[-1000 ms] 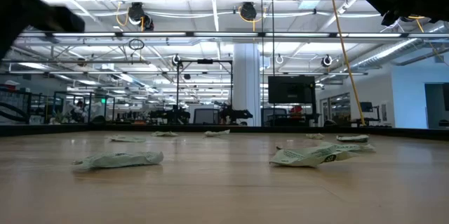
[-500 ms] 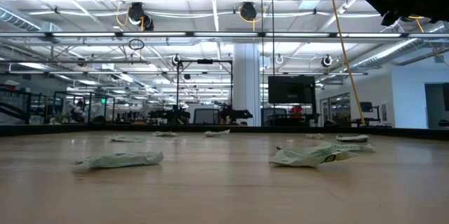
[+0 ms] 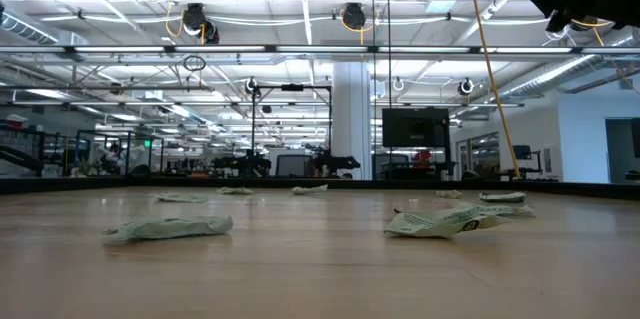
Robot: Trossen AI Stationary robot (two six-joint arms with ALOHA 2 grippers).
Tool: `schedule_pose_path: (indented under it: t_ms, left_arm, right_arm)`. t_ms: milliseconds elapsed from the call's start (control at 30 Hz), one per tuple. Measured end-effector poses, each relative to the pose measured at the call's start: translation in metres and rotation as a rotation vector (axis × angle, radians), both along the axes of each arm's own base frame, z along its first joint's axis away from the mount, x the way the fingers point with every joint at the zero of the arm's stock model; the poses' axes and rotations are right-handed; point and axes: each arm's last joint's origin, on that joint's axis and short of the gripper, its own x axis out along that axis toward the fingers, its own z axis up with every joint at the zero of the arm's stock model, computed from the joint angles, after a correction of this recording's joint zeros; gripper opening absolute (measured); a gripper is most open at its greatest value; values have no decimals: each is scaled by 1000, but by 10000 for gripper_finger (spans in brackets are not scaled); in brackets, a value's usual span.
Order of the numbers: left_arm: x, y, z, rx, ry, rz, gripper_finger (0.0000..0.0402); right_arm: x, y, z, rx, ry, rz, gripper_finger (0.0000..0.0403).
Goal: Pick and place Stevia / Truvia into bins
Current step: Put the stevia packet into the transparent bin
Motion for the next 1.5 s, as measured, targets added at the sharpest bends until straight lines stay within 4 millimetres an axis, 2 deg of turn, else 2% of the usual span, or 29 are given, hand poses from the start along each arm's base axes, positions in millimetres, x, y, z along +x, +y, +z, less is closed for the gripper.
schedule_pose_path:
  t_ms: [167,467,633,733,833,1000,1167,1300,1400,1500]
  left_arm:
    - [1,8,-9,-5,13,19,14]
    - [11,18,-10,-38,54,45,63]
    - [15,23,-9,-162,189,41,77]
    - [15,29,-4,-233,263,58,72]
    - [14,39,12,-250,268,79,62]
    - [11,60,57,-194,125,105,46]
    - [13,87,96,-50,-219,145,46]
    - [16,109,109,91,-416,228,46]
    - [22,121,111,139,-444,244,47]
    - [32,131,108,149,-437,247,47]
  right_arm:
    - [0,0,0,-12,4,-7,91]
    - [0,0,0,-11,5,-6,91]
    - [1,0,-1,2,14,3,91]
    - [1,0,-1,9,11,7,91]
    - [1,0,-1,10,12,7,91]
    - [2,0,-3,26,26,17,91]
    - [7,1,-5,44,57,30,91]
    - [18,5,-10,77,124,107,91]
    - [30,11,-16,80,216,222,91]
    - [45,15,-9,110,228,278,91]
